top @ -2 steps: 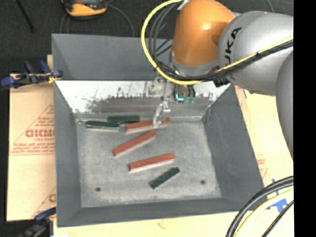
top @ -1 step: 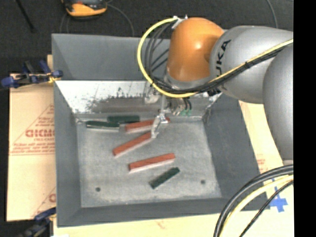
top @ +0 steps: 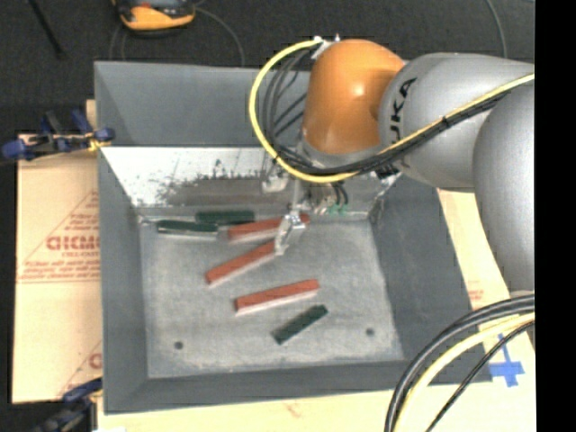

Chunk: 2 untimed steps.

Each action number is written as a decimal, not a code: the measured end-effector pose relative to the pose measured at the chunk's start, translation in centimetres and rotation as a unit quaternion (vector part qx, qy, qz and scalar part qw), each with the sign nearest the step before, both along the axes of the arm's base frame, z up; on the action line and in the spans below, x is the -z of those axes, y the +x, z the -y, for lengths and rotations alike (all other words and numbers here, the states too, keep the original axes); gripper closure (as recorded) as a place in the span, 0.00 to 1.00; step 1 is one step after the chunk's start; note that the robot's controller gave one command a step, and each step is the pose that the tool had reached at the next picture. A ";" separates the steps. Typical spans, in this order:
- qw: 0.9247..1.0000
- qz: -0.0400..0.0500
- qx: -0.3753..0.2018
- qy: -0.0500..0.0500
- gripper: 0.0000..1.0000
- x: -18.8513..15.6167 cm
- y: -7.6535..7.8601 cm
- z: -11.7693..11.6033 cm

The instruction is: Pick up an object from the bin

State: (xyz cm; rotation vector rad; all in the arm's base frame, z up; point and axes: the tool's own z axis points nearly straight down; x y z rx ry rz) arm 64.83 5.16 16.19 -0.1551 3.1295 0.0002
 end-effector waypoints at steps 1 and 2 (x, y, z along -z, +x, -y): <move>1.000 -0.005 -0.030 -0.001 0.00 2.9 -3.0 1.4; 0.999 0.017 -0.032 0.001 1.00 7.5 -0.2 -1.4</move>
Offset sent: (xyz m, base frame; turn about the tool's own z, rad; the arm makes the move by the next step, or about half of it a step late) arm -0.0144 0.0152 -0.0919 -0.0681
